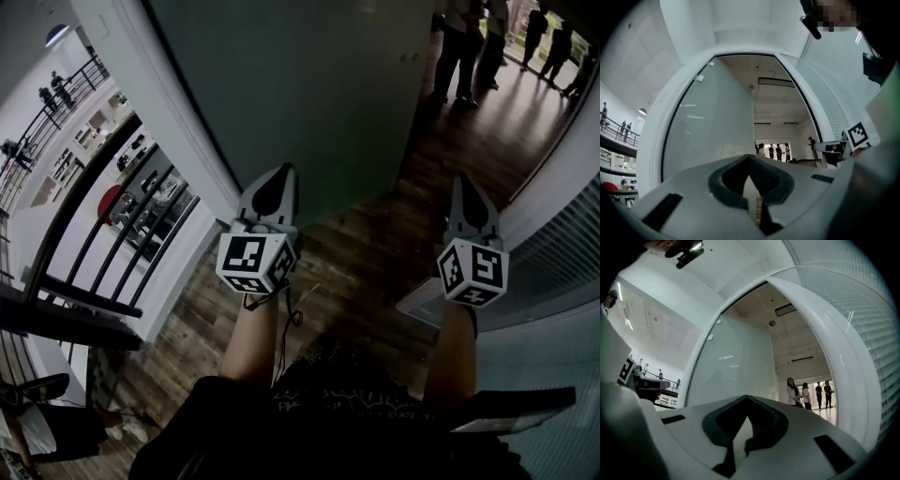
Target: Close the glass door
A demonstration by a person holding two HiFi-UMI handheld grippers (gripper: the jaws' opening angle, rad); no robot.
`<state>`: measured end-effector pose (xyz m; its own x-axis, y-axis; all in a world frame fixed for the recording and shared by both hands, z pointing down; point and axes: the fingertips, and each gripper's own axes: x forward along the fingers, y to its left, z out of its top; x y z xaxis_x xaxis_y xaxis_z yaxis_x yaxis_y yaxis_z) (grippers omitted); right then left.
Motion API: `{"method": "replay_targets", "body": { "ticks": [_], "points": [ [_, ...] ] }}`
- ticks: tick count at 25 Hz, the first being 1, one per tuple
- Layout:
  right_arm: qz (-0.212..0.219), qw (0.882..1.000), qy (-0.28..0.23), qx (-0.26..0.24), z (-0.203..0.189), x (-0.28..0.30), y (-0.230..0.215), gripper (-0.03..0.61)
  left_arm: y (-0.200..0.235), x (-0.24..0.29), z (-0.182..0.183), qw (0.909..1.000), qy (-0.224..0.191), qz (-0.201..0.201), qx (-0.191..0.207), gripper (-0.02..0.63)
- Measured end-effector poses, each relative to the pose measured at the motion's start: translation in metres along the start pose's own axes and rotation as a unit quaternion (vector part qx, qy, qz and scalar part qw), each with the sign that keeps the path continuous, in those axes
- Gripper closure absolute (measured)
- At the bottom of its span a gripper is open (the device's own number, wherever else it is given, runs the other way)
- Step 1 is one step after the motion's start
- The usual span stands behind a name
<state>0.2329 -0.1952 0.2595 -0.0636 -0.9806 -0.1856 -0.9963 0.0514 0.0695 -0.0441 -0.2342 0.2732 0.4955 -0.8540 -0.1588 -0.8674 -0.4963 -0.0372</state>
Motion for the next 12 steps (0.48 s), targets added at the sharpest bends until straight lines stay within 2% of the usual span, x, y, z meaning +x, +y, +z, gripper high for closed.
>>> {"method": "replay_targets", "body": {
  "ticks": [3,5,8,12],
  "points": [
    [-0.007,1.0,-0.002,-0.007,0.002,0.032,0.008,0.577,0.028,0.024,0.0,1.0,-0.003,-0.005,0.003,0.612],
    [-0.011,1.0,-0.001,-0.003,-0.012,0.059,0.003,0.577,0.039,0.05,-0.013,0.9999,0.0,-0.012,0.01,0.612],
    [-0.006,1.0,0.008,-0.005,-0.037,0.1,-0.006,0.577,0.05,0.092,-0.027,0.9999,0.008,-0.013,-0.003,0.612],
    [-0.004,1.0,0.018,-0.015,-0.053,0.122,0.011,0.577,0.083,0.107,-0.039,0.9997,0.011,-0.015,-0.015,0.612]
  ]
}}
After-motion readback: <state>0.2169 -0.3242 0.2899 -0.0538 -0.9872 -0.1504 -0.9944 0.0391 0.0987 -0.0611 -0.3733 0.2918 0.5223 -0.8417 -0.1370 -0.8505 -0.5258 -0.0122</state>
